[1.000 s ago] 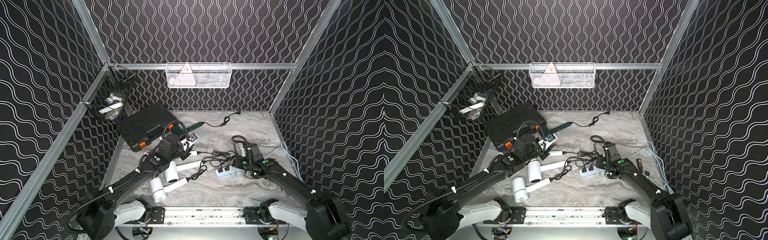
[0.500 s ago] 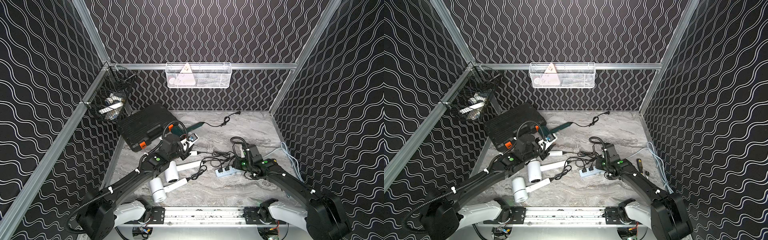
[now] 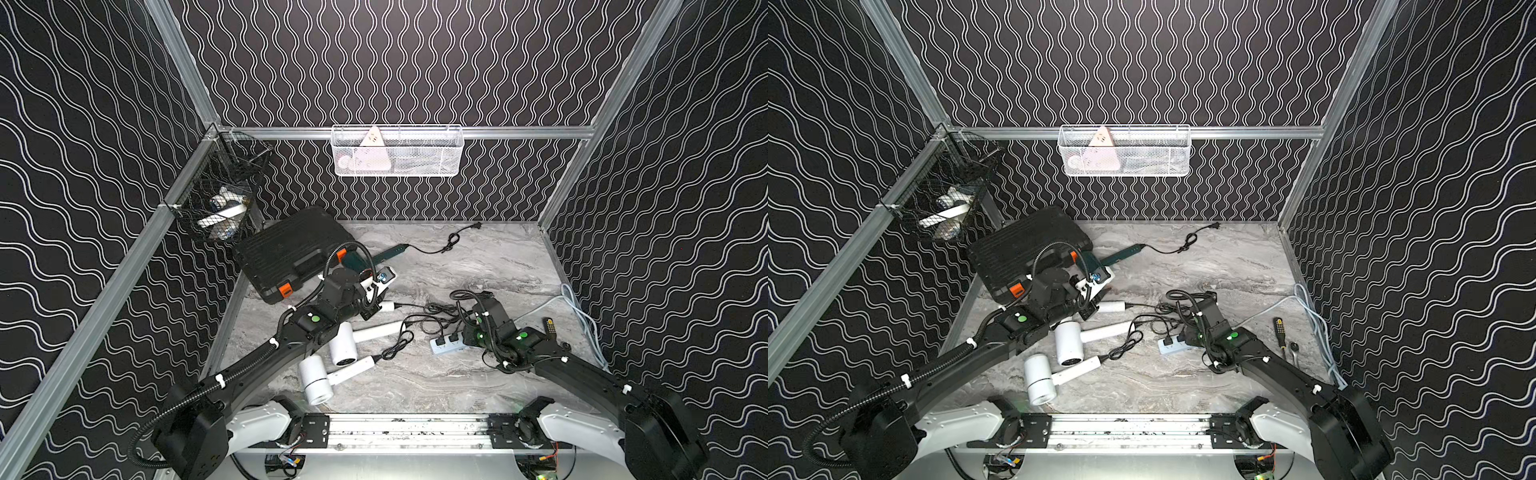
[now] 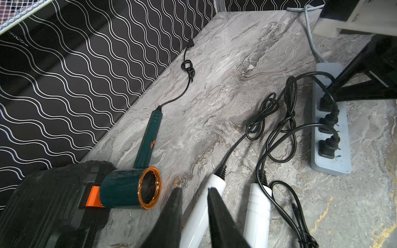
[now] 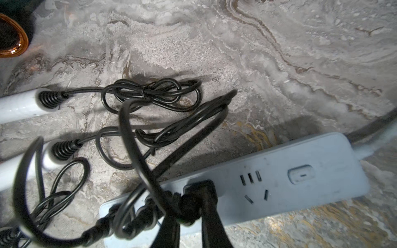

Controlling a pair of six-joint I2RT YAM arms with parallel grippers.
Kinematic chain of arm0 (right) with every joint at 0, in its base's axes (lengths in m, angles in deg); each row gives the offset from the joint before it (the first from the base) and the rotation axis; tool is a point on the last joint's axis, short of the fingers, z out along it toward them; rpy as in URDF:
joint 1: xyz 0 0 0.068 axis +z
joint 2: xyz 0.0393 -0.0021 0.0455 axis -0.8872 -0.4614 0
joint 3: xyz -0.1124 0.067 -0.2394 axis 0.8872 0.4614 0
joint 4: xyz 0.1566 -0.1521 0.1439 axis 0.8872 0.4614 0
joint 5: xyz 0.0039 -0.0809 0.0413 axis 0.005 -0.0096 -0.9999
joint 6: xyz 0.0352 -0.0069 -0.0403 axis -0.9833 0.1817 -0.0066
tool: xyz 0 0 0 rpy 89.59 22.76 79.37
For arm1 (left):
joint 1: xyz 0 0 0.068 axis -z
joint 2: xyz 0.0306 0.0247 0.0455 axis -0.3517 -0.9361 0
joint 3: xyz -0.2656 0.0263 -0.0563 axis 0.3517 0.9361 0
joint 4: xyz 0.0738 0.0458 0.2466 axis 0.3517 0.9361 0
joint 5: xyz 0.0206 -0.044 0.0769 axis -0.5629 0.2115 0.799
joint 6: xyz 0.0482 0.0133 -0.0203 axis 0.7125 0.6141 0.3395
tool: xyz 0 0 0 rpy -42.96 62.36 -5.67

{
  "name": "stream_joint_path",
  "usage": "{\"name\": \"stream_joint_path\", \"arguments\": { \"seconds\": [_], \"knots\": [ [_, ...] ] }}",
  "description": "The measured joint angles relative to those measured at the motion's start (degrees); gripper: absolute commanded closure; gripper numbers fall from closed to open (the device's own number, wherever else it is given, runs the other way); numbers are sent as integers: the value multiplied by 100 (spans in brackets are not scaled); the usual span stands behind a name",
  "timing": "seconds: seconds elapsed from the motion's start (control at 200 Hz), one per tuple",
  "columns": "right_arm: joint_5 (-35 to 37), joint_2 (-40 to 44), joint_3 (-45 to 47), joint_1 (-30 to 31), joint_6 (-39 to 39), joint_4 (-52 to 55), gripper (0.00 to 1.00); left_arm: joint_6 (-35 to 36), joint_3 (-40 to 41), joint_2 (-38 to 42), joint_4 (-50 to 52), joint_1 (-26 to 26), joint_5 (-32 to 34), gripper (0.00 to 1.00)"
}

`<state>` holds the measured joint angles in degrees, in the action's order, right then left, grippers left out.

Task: Charge the blow dryers
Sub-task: Insert the plug into the socket.

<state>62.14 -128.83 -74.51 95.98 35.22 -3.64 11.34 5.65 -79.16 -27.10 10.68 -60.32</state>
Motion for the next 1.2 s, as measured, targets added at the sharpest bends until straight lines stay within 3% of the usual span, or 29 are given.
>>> {"name": "stream_joint_path", "arguments": {
  "seconds": [0.415, 0.671, 1.201],
  "knots": [
    [413, 293, 669, 136, -994, -876, 100, 0, 0, 35, 0, 0, 0, 73],
    [-57, -199, 496, -114, -1080, -1174, 100, 0, 2, 46, 2, 7, 2, 73],
    [-227, -170, 754, -129, -1211, -1674, 100, 2, 9, 76, 0, 20, 2, 73]
  ]
}}
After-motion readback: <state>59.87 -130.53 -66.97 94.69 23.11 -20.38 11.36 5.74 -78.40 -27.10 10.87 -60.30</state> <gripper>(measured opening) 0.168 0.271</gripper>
